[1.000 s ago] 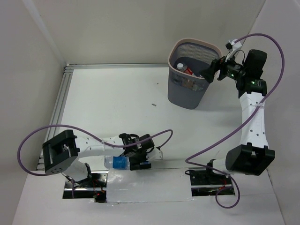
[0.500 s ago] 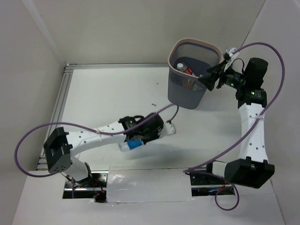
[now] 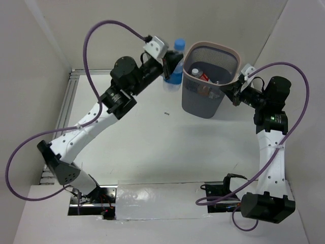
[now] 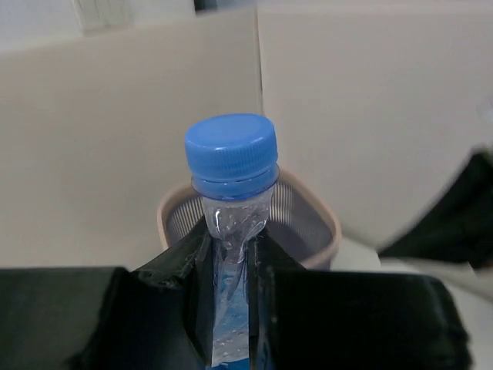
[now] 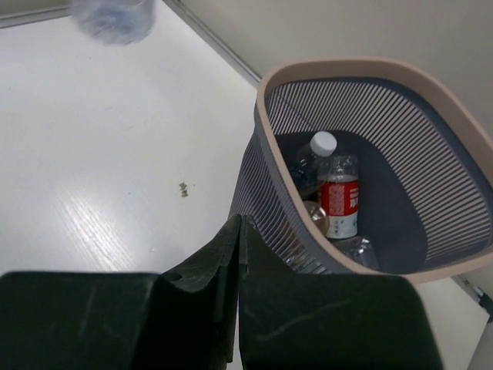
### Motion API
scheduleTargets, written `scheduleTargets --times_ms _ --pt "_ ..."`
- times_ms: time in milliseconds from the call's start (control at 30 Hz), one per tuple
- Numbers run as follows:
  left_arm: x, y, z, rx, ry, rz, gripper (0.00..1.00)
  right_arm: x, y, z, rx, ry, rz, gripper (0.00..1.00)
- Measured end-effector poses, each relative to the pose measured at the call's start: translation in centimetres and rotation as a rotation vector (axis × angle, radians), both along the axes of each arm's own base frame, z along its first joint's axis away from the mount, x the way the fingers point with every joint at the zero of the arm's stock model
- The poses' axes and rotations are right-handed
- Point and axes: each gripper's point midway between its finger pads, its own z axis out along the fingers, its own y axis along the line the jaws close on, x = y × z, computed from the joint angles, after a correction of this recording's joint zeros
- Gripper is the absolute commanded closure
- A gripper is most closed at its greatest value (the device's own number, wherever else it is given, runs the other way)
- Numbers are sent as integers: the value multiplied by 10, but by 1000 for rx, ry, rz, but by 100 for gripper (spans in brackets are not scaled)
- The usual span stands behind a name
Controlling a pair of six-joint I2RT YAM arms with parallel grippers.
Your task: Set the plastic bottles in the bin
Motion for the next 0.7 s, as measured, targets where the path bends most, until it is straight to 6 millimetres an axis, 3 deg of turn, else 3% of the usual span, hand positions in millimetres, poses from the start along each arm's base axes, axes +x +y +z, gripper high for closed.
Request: scheduleTargets --times_ms 67,200,300,367,400,433,467,500,533,700 --pt "22 -4 4 -50 -1 0 100 -5 1 -10 -9 18 0 97" --pt "60 -26 30 -276 -25 -83 100 -21 4 -32 -26 49 4 97" --pt "90 -44 30 -376 8 -121 98 -38 7 -44 -35 63 7 89" --pt "107 -53 30 -441 22 -132 92 -46 9 -49 -41 63 7 80" --pt "116 -57 28 -467 29 -128 90 -49 10 -51 -44 60 7 67" --pt "125 -59 26 -489 34 -117 88 -52 10 -53 -47 59 7 62" --pt "133 -62 21 -506 45 -101 80 -54 10 -54 -51 59 5 55" --pt "141 -64 15 -514 57 -84 62 -56 10 -56 -54 59 4 48" --pt "150 -66 6 -521 70 -62 53 -58 10 -57 -57 59 3 41" --pt "186 -80 -46 -488 146 23 0 -65 9 -70 -60 88 -14 20"
